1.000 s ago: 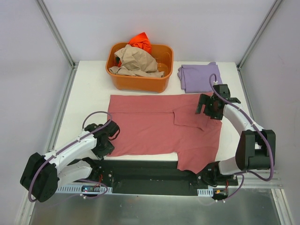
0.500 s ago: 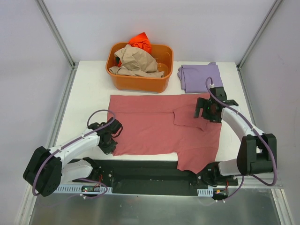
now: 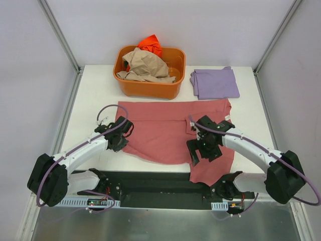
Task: Fold and stack the t-shirts
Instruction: Grap the side of the flattened tshirt closest away from the robot with both arms
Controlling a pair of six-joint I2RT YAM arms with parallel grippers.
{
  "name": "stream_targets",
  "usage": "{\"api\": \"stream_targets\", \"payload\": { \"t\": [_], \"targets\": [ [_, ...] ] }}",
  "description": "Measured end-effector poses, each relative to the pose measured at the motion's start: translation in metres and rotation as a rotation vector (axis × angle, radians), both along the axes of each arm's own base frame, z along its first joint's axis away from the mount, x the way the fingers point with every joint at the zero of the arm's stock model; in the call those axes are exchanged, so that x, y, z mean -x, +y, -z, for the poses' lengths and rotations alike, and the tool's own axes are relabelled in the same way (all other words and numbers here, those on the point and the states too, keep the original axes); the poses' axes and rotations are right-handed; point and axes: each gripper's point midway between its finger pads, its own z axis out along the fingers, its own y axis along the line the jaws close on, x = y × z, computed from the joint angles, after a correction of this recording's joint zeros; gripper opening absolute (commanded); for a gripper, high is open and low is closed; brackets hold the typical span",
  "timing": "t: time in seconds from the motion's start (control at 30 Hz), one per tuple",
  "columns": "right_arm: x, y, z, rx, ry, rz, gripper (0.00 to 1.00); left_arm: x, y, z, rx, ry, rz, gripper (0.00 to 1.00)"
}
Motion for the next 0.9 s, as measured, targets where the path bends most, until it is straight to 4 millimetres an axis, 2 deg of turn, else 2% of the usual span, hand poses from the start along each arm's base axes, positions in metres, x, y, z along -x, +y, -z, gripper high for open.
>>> {"api": "stream_targets", "payload": {
  "t": [0.1,0.17,0.27,0.4,0.43,0.47,0.53,0.73,0.8,0.9],
  "targets": [
    [0.038,0.007,-0.002,0.009,0.079,-0.135,0.91,-0.001,0.001,0.001,-0.008,0.0,0.011,0.0],
    [0.056,0.003,-0.001,0.029,0.123,-0.179,0.89,-0.003,0.001,0.0,-0.007,-0.007,0.015,0.0],
    [0.078,-0.004,0.004,0.065,0.179,-0.232,0.89,-0.004,0.0,0.001,-0.005,-0.013,0.021,0.0],
    [0.101,-0.012,0.013,0.139,0.237,-0.309,0.81,-0.007,0.0,0.001,-0.004,-0.018,0.028,0.0],
    [0.104,-0.013,0.015,0.158,0.245,-0.32,0.78,-0.007,0.0,0.002,-0.004,-0.017,0.029,0.0],
    [0.104,-0.014,0.017,0.181,0.248,-0.324,0.71,-0.007,0.0,0.002,-0.006,-0.015,0.032,0.0],
    [0.101,-0.02,0.022,0.238,0.234,-0.314,0.62,-0.007,0.0,0.003,-0.008,-0.012,0.036,0.0],
    [0.085,-0.029,0.031,0.338,0.163,-0.256,0.5,-0.006,0.003,0.005,-0.001,-0.006,0.026,0.0],
    [0.084,-0.028,0.033,0.342,0.163,-0.249,0.38,-0.005,0.005,0.006,-0.001,-0.006,0.025,0.0],
    [0.085,-0.028,0.037,0.353,0.172,-0.239,0.07,-0.005,0.007,0.006,-0.002,-0.007,0.024,0.0]
  ]
}}
